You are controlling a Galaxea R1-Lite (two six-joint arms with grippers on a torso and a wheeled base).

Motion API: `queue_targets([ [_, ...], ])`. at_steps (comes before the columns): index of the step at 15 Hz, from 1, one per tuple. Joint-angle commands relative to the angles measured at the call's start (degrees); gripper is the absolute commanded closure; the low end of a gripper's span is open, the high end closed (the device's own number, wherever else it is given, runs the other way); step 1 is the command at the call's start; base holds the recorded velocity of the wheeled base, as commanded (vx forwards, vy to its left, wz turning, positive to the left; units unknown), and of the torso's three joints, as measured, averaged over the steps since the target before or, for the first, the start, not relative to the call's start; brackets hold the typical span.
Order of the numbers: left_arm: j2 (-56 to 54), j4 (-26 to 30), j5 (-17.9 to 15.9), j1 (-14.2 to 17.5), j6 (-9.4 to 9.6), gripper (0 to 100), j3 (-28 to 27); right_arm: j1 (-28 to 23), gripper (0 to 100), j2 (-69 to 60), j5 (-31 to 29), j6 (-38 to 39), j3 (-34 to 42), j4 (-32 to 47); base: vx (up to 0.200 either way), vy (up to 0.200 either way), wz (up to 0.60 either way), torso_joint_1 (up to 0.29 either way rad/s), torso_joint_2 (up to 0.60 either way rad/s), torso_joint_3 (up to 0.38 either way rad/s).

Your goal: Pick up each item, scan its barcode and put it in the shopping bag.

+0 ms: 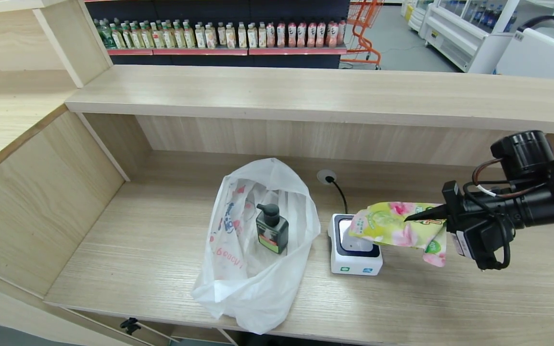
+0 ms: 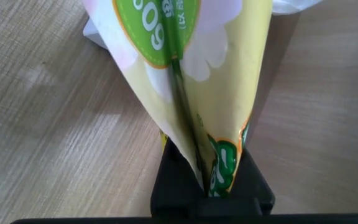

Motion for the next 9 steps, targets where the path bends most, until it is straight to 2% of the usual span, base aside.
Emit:
queue_targets([
  [1,-0.02,0.01,0.11,0.05,-0.05,0,0.0,0.11,100,-0.02,0.16,-0.02,-0.39,0.01,0.0,0.0,0.0,0.0,0.0,0.0],
  [9,-0.02,0.01,0.02,-0.04,-0.05,0,0.0,1.87,100,-1.78,2.19,-1.16,-0.12,0.01,0.0,0.0,0.0,0.0,0.0,0.0],
])
